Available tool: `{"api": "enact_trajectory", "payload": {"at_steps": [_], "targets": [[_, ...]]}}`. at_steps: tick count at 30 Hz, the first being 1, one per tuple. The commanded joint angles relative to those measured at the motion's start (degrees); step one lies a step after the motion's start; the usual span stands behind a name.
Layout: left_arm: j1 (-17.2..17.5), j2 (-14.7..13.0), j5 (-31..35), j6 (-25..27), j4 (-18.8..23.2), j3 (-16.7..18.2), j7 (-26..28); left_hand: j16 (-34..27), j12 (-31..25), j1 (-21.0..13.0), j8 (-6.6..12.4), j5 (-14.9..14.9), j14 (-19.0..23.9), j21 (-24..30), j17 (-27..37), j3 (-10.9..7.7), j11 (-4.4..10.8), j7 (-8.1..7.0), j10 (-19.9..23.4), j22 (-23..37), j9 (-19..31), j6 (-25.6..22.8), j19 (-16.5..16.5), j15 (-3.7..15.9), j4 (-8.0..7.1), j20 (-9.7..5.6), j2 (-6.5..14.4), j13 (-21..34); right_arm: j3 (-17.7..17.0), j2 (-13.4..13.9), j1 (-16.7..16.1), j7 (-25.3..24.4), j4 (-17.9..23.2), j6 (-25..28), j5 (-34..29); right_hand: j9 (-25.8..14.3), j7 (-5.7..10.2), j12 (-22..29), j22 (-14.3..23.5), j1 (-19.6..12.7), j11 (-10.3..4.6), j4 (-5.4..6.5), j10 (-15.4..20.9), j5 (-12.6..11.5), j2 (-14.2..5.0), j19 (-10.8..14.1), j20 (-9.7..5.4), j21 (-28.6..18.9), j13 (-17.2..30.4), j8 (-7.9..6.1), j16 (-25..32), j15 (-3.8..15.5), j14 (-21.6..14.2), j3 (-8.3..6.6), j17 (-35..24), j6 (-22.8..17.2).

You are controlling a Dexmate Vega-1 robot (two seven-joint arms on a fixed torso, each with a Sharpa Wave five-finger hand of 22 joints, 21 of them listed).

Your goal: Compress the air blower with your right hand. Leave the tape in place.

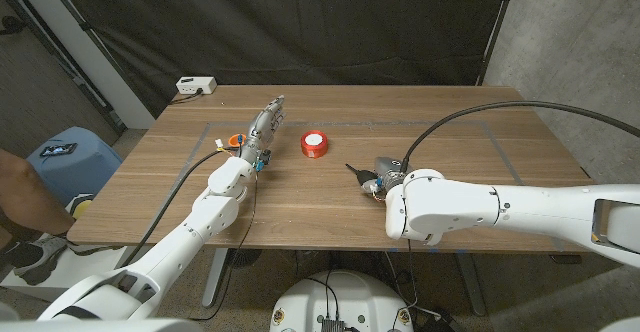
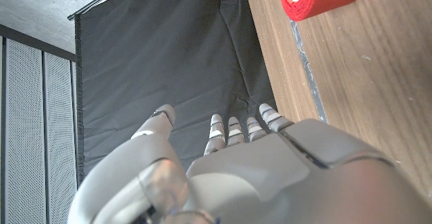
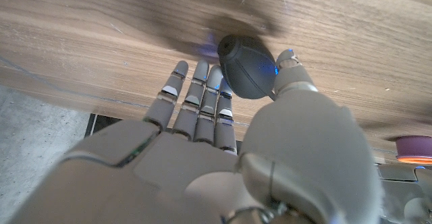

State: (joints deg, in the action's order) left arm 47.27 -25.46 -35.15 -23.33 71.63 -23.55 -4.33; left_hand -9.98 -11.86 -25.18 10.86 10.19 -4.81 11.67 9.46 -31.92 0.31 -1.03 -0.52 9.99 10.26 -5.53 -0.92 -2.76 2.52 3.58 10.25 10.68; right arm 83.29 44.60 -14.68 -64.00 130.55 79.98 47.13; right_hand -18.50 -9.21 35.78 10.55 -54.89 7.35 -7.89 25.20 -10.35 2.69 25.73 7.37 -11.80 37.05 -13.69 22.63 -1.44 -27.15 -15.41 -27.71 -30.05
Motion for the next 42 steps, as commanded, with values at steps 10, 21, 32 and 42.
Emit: {"api": "enact_trajectory", "payload": {"at_steps": [10,21,32,42], "targets": [[0.80,-0.18,-0.14,-0.01,0.64,0.26,0.56,-0.22,-0.14,-0.08,-0.17,0.19,0.37,-0.15,0.15,-0.16,0.10,-0.05,0.55,0.27,0.22,-0.68,-0.14,-0.24,0.30,0.36,0.32,0.19,2.21,-1.28,3.24,0.00,-1.63,0.00,2.45,-0.34,-0.07,0.23,0.18,0.17,-0.06,-0.07,0.11,0.02,-0.02,0.17,0.13,-0.19,0.26,0.21,-0.11,0.05,-0.12,0.19,-0.31,-0.26],[1.39,-0.41,-0.10,0.15,1.45,0.34,1.01,-0.23,-0.13,-0.07,-0.07,0.19,0.40,-0.15,0.15,-0.18,0.14,-0.03,0.60,0.27,0.24,-0.95,-0.14,-0.22,0.31,0.37,0.31,0.19,2.48,-1.66,2.79,0.00,-2.58,0.00,0.92,-0.51,0.56,1.15,0.18,-0.43,-0.64,-0.41,2.00,-0.06,-0.17,1.18,-0.38,-0.69,0.31,-0.34,0.44,0.95,-1.75,0.04,-0.53,-2.04],[1.41,-0.35,-0.14,0.12,1.45,0.27,0.86,-0.25,-0.13,-0.06,-0.01,0.19,0.48,-0.14,0.15,-0.21,0.14,-0.03,0.64,0.27,0.25,-1.16,-0.18,-0.23,0.31,0.41,0.34,0.19,1.48,-1.50,0.63,0.00,-2.46,0.00,-2.63,-0.89,1.89,2.45,0.16,-1.24,-2.70,-0.65,5.91,-0.03,-0.59,3.98,-1.66,-1.71,-0.58,-1.63,1.80,3.20,-5.44,-0.16,-1.07,-6.18],[1.09,-0.09,-0.18,-0.01,0.99,0.13,0.56,-0.30,-0.16,-0.05,0.02,0.19,0.67,-0.11,0.15,-0.25,0.24,-0.10,0.76,0.27,0.27,-1.31,-0.26,-0.17,0.31,0.47,0.35,0.19,0.07,-1.55,-2.28,0.00,-2.14,0.00,-7.70,-1.31,3.74,3.89,0.14,-2.45,-4.58,-1.02,10.24,0.04,-0.73,6.60,-3.37,-2.50,-1.59,-3.19,3.03,6.07,-9.86,-0.52,-1.34,-11.14]]}}
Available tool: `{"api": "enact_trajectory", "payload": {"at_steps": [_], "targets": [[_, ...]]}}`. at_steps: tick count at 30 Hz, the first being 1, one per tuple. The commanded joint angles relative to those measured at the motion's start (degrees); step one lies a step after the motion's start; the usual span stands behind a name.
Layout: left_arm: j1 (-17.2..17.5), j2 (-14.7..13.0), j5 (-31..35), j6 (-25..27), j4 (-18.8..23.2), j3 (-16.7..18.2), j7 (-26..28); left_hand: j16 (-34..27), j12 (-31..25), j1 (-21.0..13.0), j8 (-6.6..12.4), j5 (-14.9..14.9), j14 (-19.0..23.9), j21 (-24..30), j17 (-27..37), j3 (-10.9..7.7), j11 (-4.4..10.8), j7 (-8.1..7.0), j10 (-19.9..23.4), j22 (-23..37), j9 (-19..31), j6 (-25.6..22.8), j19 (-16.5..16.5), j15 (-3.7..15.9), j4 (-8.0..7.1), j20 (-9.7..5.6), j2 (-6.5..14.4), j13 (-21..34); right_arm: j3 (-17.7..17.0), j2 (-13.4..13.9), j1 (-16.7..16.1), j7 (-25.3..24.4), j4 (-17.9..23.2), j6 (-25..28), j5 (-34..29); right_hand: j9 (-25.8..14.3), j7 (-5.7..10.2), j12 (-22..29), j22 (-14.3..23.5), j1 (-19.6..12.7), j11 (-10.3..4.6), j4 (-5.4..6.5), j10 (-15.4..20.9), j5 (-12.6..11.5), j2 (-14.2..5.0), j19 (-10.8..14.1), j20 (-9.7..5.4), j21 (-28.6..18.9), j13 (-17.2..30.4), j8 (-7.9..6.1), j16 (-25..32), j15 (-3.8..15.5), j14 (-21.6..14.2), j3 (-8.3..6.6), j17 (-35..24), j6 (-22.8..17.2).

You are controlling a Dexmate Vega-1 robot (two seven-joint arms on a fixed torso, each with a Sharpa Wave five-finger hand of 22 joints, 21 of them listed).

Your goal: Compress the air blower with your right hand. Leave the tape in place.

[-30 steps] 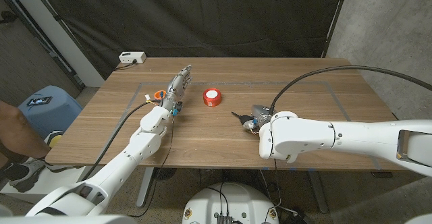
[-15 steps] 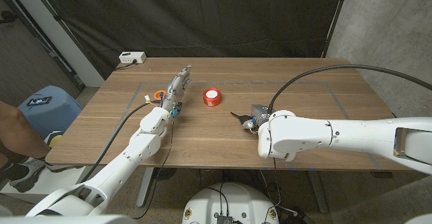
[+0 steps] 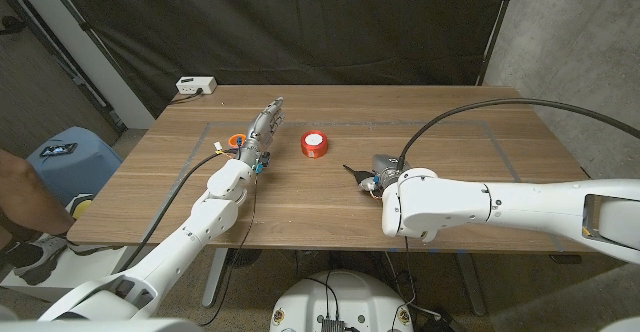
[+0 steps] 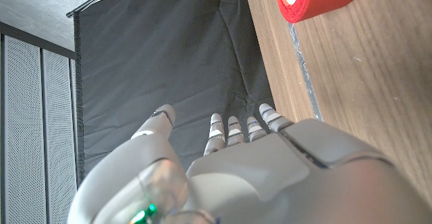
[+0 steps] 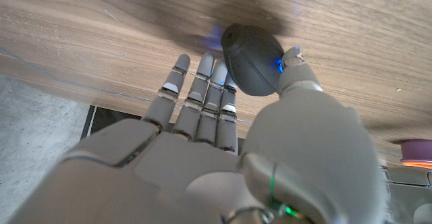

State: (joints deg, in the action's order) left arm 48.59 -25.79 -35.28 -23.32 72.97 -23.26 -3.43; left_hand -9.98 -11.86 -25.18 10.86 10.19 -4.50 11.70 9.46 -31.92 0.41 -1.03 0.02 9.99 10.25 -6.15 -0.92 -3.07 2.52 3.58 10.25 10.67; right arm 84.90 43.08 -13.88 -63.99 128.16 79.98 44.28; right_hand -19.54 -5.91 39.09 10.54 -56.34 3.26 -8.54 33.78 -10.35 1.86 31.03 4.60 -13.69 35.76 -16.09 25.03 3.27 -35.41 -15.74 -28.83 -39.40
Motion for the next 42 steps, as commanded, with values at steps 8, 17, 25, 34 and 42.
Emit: {"api": "enact_trajectory", "payload": {"at_steps": [8,17,25,34,42], "targets": [[-0.55,0.41,-0.05,-0.03,-0.70,-0.27,-0.56,-0.30,-0.24,-0.05,0.02,0.19,0.42,-0.11,0.15,-0.27,0.09,-0.15,0.47,0.28,0.28,-0.77,-0.33,0.16,0.31,0.51,0.35,0.19,-1.70,0.22,-3.11,-0.01,0.93,0.00,-5.69,-0.40,0.59,0.76,0.15,-1.32,-0.63,-0.39,2.35,0.04,0.08,1.71,-0.82,-0.68,-0.64,-0.99,0.56,1.65,-2.28,-0.35,-0.16,-2.62],[-0.84,0.73,0.05,-0.27,-1.14,-0.39,-0.62,-0.29,-0.26,-0.05,0.01,0.19,0.48,-0.11,0.14,-0.29,0.05,-0.16,0.57,0.28,0.29,-0.79,-0.34,0.16,0.32,0.53,0.34,0.19,-2.07,0.65,-3.30,-0.01,1.83,0.00,-6.50,-0.48,0.70,0.77,0.14,-1.47,-0.71,-0.37,2.31,0.07,0.05,1.79,-0.86,-0.66,-0.71,-0.91,0.58,1.76,-2.42,-0.37,-0.30,-2.65],[-0.60,0.75,0.01,-0.28,-0.88,-0.35,-0.42,-0.27,-0.26,-0.04,-0.01,0.19,0.46,-0.13,0.14,-0.30,-0.01,-0.19,0.63,0.28,0.30,-0.80,-0.29,0.15,0.32,0.51,0.34,0.19,-2.80,1.17,-3.83,-0.01,2.63,0.00,-7.65,-0.57,0.71,0.86,0.14,-1.48,-0.81,-0.28,2.43,0.10,0.03,1.87,-0.89,-0.63,-0.77,-0.87,0.52,1.79,-2.56,-0.35,-0.39,-2.80],[-0.28,0.66,0.30,-0.37,-0.33,-0.36,0.04,-0.25,-0.25,-0.02,-0.01,0.18,0.46,-0.14,0.14,-0.31,0.01,-0.23,0.66,0.28,0.30,-0.83,-0.28,0.13,0.32,0.52,0.32,0.19,-3.56,2.05,-4.44,-0.01,3.57,0.00,-9.47,-0.69,0.70,1.02,0.14,-1.65,-0.97,-0.26,2.61,0.10,-0.01,1.99,-1.03,-0.60,-0.76,-0.78,0.46,2.01,-2.76,-0.40,-0.50,-2.89],[-0.02,0.72,0.33,-0.37,0.04,-0.48,0.12,-0.24,-0.21,-0.02,-0.03,0.19,0.46,-0.15,0.14,-0.33,0.02,-0.24,0.63,0.28,0.31,-0.82,-0.26,0.13,0.33,0.53,0.31,0.19,-4.17,2.85,-4.98,-0.01,4.09,0.00,-10.86,-0.79,1.02,1.16,0.15,-1.62,-1.14,-0.17,2.79,0.10,-0.02,2.09,-1.18,-0.57,-0.78,-0.80,0.38,2.31,-3.14,-0.41,-0.50,-3.20]]}}
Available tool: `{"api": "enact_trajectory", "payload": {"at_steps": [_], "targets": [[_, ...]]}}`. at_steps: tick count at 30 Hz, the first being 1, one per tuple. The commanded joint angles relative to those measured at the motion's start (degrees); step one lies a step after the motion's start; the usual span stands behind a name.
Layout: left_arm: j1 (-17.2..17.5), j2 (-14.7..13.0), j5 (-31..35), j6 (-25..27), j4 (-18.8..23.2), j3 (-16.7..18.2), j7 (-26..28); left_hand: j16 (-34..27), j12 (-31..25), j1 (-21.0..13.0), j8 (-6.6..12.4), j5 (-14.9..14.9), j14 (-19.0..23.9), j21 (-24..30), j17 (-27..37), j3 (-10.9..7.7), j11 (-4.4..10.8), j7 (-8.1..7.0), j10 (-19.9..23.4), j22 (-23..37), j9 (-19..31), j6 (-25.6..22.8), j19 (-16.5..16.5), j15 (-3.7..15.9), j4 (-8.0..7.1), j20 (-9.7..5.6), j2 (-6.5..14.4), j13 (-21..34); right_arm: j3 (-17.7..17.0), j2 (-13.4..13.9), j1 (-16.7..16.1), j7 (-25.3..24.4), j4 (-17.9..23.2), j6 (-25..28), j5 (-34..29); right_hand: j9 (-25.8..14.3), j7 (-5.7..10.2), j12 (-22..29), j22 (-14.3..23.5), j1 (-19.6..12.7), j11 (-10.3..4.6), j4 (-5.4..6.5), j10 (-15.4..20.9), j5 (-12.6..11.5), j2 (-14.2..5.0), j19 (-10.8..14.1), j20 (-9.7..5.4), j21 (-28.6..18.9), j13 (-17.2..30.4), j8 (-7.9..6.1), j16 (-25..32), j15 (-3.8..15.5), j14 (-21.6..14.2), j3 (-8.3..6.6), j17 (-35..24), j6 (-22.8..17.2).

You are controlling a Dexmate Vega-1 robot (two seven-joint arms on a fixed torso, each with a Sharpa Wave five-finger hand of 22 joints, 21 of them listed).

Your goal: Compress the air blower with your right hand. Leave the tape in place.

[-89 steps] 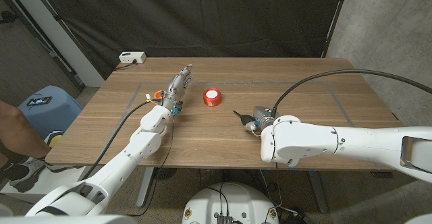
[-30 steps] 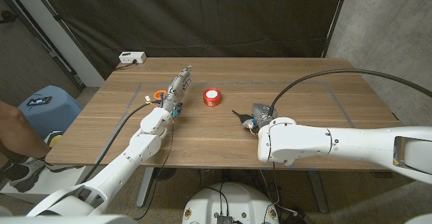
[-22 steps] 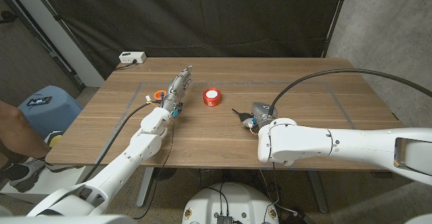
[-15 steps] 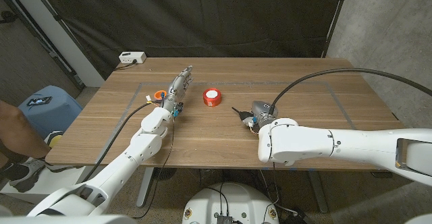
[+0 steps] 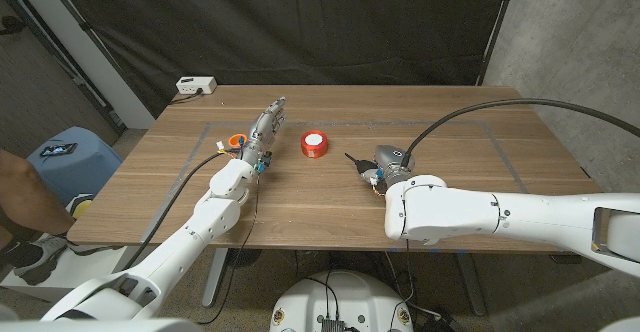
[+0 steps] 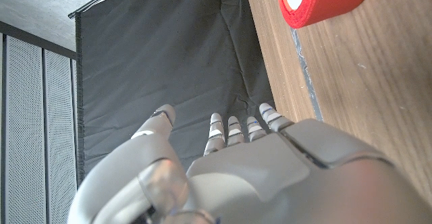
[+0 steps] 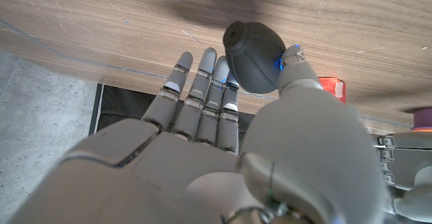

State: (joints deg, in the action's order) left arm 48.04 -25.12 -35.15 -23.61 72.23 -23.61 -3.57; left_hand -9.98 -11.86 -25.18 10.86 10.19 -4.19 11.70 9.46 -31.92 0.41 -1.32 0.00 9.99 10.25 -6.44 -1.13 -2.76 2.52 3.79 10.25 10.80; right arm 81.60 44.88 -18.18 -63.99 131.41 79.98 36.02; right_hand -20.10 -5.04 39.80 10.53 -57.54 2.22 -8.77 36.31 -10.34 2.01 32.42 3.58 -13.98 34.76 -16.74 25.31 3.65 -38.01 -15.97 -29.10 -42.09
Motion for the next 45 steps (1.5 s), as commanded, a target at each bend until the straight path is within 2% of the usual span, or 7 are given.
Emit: {"api": "enact_trajectory", "payload": {"at_steps": [1,6,16,25,33,42,45], "targets": [[0.53,0.07,0.24,-0.15,0.76,-0.13,0.28,-0.23,-0.22,-0.02,-0.03,0.19,0.14,-0.16,0.14,-0.33,0.02,0.08,0.67,0.28,0.31,-0.53,-0.05,-0.17,0.33,0.32,0.31,0.07,-0.88,1.16,-0.67,-0.01,0.81,0.00,-2.68,-0.25,0.14,0.47,0.15,-0.42,-0.13,0.07,0.25,0.09,-0.19,0.71,-0.18,-0.26,0.27,-0.13,0.06,2.02,-0.55,-0.18,-0.25,-0.50],[0.62,-0.12,0.45,-0.04,1.24,-0.16,0.46,-0.23,-0.21,-0.02,-0.04,0.19,0.16,-0.16,0.14,-0.34,0.01,0.09,0.67,0.28,0.31,-0.54,-0.04,-0.17,0.34,0.31,0.30,0.07,-1.36,1.59,-0.94,0.19,0.68,0.00,-3.84,-0.31,0.25,0.45,0.15,-0.36,-0.28,0.14,0.41,0.10,-0.19,0.78,-0.35,-0.25,0.05,-0.09,0.01,2.41,-0.59,-0.15,-0.32,-0.55],[1.01,-0.51,0.84,0.52,2.52,-0.23,1.17,-0.22,-0.19,-0.01,-0.06,0.19,0.16,-0.17,0.14,-0.35,0.04,0.06,0.67,0.28,0.32,-0.54,-0.02,-0.17,0.35,0.29,0.29,0.07,-7.72,3.35,-7.16,11.96,1.92,-3.23,-17.33,-0.45,0.64,0.55,0.16,-0.30,-0.59,0.21,0.52,0.12,-0.11,1.02,-0.85,-0.26,-0.01,0.02,-0.20,2.85,-0.70,-0.09,-0.40,-0.65],[1.33,-0.63,1.23,0.85,3.39,-0.38,1.80,-0.20,-0.18,0.00,-0.06,0.19,0.14,-0.17,0.14,-0.36,0.08,0.00,0.71,0.28,0.32,-0.58,-0.03,-0.19,0.37,0.28,0.28,0.07,-11.71,3.22,-11.10,19.44,1.23,-5.75,-27.22,-0.57,0.81,0.62,0.17,-0.27,-0.71,0.27,0.53,0.12,-0.15,1.16,-1.20,-0.24,-0.03,0.08,-0.22,2.84,-0.71,-0.01,-0.67,-0.83],[1.33,-0.59,1.50,1.16,3.77,-0.53,2.26,-0.20,-0.17,0.01,-0.07,0.19,0.13,-0.18,0.14,-0.37,0.06,0.05,0.71,0.28,0.32,-0.57,-0.01,-0.18,0.38,0.32,0.27,0.07,-15.27,3.50,-14.02,25.32,0.51,-9.25,-33.58,-0.57,1.02,0.63,0.18,-0.22,-0.84,0.33,0.47,0.10,-0.20,1.18,-1.24,-0.20,-0.07,0.19,-0.22,2.91,-0.77,0.05,-0.86,-0.89],[0.56,-0.20,1.64,1.49,3.15,-0.90,2.09,-0.19,-0.15,0.02,-0.09,0.20,0.13,-0.18,0.13,-0.38,0.08,0.05,0.71,0.28,0.32,-0.55,-0.02,-0.21,0.41,0.32,0.25,0.07,-24.01,3.11,-19.95,30.50,-0.46,-15.96,-35.47,-0.65,1.01,0.65,0.19,-0.14,-0.81,0.39,0.43,0.08,-0.24,1.25,-1.35,-0.17,-0.12,0.28,-0.32,3.01,-0.79,0.11,-1.02,-0.99],[0.13,0.05,1.73,1.54,2.68,-1.10,1.95,-0.19,-0.14,0.02,-0.09,0.20,0.13,-0.18,0.13,-0.38,0.06,0.05,0.72,0.28,0.32,-0.58,-0.01,-0.16,0.42,0.31,0.25,0.07,-25.91,2.71,-21.17,31.76,-0.80,-17.14,-36.46,-0.63,1.04,0.67,0.20,-0.15,-0.83,0.40,0.51,0.06,-0.28,1.19,-1.38,-0.12,-0.18,0.35,-0.36,2.88,-0.80,0.11,-1.10,-1.03]]}}
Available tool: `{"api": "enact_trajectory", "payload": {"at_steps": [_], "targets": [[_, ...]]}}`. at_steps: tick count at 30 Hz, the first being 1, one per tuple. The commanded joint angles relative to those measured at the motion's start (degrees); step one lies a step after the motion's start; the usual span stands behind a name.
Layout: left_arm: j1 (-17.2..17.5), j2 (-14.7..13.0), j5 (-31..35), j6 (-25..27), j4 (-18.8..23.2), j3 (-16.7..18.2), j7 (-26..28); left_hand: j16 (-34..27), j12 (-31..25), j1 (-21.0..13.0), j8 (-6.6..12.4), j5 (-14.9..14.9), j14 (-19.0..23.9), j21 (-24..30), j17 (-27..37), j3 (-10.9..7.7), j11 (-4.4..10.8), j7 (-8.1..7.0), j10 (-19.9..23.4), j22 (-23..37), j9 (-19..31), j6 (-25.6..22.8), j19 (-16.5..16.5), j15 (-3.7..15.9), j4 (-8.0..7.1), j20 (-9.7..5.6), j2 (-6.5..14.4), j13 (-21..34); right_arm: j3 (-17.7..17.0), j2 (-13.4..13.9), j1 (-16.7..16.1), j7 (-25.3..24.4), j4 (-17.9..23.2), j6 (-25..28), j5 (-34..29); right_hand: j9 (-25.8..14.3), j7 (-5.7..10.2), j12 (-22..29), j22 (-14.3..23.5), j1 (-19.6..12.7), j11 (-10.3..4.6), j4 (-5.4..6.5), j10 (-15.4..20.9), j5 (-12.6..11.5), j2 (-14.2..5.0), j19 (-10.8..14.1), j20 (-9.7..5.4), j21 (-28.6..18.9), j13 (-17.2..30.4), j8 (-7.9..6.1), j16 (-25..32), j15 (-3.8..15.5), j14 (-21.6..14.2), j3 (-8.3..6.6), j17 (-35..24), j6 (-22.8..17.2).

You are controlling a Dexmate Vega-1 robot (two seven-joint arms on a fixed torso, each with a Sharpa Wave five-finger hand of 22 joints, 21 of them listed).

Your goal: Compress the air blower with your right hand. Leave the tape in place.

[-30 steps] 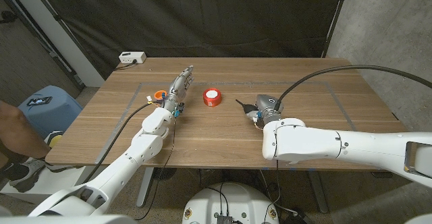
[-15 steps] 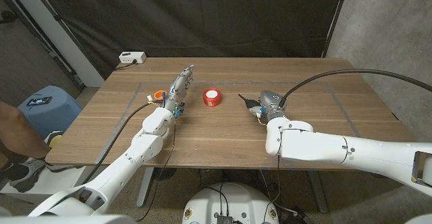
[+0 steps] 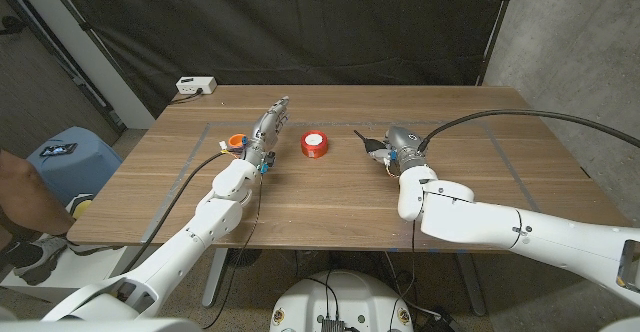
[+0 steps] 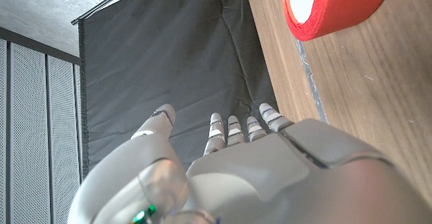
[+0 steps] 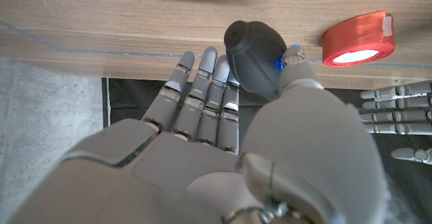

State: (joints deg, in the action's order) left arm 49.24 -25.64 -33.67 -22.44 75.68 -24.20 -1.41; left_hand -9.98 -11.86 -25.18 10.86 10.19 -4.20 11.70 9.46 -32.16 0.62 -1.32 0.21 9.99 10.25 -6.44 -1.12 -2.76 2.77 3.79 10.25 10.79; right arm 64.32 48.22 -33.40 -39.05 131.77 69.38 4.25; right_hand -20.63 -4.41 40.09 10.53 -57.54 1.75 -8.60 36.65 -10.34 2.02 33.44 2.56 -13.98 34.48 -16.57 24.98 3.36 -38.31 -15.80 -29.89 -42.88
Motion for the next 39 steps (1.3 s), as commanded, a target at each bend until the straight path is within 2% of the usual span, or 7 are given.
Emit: {"api": "enact_trajectory", "payload": {"at_steps": [1,10,20,29,39], "targets": [[-1.20,0.66,0.28,0.42,-0.90,-0.56,-0.22,-0.19,-0.14,0.02,-0.09,0.20,0.13,-0.18,0.13,-0.14,-0.13,0.05,0.50,0.28,0.32,-0.58,-0.02,-0.14,0.17,0.30,0.25,0.08,-9.83,-0.72,-6.70,7.23,-1.25,-7.42,-4.49,-0.11,0.43,0.38,0.20,-0.14,-0.44,0.23,0.14,0.06,-0.26,0.18,-0.36,-0.12,0.10,0.19,-0.01,3.16,-0.53,-0.04,-0.32,-0.24],[-2.29,1.28,0.33,0.45,-2.05,-0.89,-0.64,-0.19,-0.14,0.03,-0.08,0.19,0.15,-0.18,0.13,-0.14,-0.18,0.01,0.54,0.28,0.33,-0.62,-0.01,-0.16,0.19,0.30,0.23,0.08,-18.28,-3.22,-11.60,9.42,-2.76,-12.70,-3.08,-0.17,0.40,0.42,0.21,-0.28,-0.32,0.15,0.05,0.04,-0.25,0.18,-0.36,-0.08,0.14,0.27,-0.07,3.12,-0.56,-0.02,-0.49,-0.36],[-2.61,1.46,0.52,0.64,-2.28,-0.89,-0.16,-0.18,-0.12,0.04,-0.07,0.20,0.12,-0.18,0.13,-0.15,-0.19,-0.02,0.54,0.28,0.33,-0.67,-0.02,-0.14,0.21,0.28,0.23,0.08,-24.93,-5.31,-14.28,12.53,-5.14,-18.71,0.15,-0.17,0.35,0.52,0.24,-0.32,-0.37,0.16,0.21,0.03,-0.29,0.17,-0.36,-0.04,0.09,0.44,0.08,3.11,-0.77,0.08,-0.83,-0.39],[-2.87,1.73,-0.04,0.71,-2.60,-0.82,-0.59,-0.18,-0.12,0.05,-0.07,0.20,0.12,-0.18,0.13,-0.16,-0.15,0.01,0.57,0.28,0.33,-0.71,-0.04,-0.14,0.23,0.30,0.23,0.08,-28.41,-6.80,-15.73,13.88,-6.68,-22.80,2.64,-0.22,0.32,0.55,0.26,-0.42,-0.30,0.12,0.12,0.01,-0.27,0.12,-0.40,0.00,0.09,0.53,-0.03,3.05,-0.68,0.11,-0.99,-0.49],[-3.17,1.51,0.33,0.96,-2.58,-1.16,-0.97,-0.19,-0.10,0.07,0.29,0.20,0.15,-0.12,0.13,-0.18,-0.19,0.38,0.57,0.28,0.36,-1.78,-0.19,-0.16,0.23,0.30,0.26,0.08,-31.66,-7.41,-17.29,15.79,-8.61,-29.85,5.98,-0.23,0.39,0.53,0.28,-0.49,-0.39,0.14,-0.08,0.00,-0.35,-0.10,-0.54,0.12,0.09,0.75,-0.04,3.21,-0.39,0.20,-1.34,-0.35]]}}
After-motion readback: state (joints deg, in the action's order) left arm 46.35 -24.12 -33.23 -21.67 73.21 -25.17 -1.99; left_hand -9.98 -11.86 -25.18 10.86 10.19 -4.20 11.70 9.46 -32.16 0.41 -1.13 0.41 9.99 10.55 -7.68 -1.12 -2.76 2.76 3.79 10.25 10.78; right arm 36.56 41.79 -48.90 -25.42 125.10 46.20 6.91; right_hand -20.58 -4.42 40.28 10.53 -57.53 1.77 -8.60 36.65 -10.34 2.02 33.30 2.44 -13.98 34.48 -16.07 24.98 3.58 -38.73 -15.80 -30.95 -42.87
